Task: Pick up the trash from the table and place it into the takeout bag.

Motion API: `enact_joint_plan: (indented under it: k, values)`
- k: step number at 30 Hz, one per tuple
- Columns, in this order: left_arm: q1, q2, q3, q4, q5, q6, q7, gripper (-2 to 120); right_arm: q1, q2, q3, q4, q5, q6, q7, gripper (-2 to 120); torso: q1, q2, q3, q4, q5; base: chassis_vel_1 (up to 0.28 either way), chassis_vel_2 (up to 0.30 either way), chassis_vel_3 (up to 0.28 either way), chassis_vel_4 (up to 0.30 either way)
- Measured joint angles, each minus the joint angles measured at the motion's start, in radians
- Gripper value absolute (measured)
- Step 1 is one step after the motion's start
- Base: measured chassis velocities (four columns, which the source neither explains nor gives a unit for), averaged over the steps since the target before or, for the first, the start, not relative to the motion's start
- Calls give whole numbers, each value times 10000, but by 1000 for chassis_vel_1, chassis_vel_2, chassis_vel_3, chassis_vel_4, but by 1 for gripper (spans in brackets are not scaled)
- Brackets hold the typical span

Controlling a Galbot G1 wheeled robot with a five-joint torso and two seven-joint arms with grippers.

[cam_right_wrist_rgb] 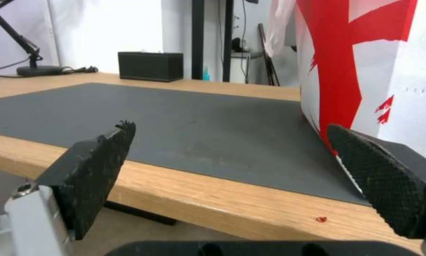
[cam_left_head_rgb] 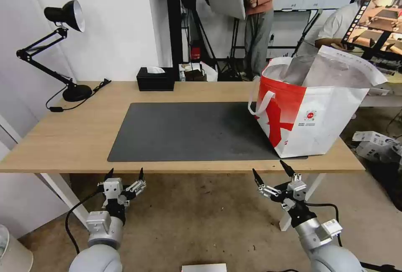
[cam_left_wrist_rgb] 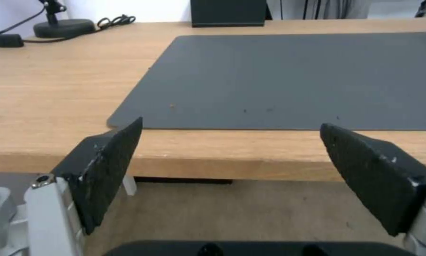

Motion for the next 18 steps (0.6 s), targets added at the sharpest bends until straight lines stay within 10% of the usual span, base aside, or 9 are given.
enact_joint_plan:
  k: [18]
  values:
    - [-37,66,21,-46,-56,102,7,100,0,0,0,0,0,0,0,100,0,0,0,1,0,0,0,0,0]
